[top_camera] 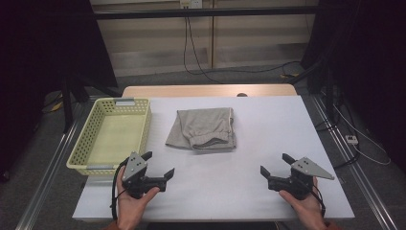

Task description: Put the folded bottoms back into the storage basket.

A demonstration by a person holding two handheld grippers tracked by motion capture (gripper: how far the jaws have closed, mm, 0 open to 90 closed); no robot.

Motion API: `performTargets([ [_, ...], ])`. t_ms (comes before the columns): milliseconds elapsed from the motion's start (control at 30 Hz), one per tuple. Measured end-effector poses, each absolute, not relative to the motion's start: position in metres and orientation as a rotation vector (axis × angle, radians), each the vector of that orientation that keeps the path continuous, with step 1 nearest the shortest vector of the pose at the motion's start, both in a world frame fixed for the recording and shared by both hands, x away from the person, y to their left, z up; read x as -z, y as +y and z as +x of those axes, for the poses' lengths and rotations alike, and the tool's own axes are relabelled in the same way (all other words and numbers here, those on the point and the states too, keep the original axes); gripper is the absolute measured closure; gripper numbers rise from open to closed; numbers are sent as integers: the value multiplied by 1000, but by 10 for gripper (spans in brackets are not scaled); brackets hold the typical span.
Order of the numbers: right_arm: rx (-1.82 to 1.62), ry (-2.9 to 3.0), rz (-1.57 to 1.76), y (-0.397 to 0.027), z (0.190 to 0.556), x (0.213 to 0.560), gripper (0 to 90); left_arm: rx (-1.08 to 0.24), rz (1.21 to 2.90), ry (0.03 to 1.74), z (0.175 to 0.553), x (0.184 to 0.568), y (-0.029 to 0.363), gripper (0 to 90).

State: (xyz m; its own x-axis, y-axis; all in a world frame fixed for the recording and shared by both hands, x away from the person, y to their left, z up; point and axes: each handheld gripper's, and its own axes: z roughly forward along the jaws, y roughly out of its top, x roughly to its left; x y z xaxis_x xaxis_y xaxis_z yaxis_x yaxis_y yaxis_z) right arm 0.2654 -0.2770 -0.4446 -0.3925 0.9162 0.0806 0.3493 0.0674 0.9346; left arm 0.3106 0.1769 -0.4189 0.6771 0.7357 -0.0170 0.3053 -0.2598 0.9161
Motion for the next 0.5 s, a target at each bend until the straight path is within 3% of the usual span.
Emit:
performTargets([
  [500, -1339, 1795, 1273, -280, 267, 447, 64, -502, 1891, 813, 314, 421, 166, 42],
])
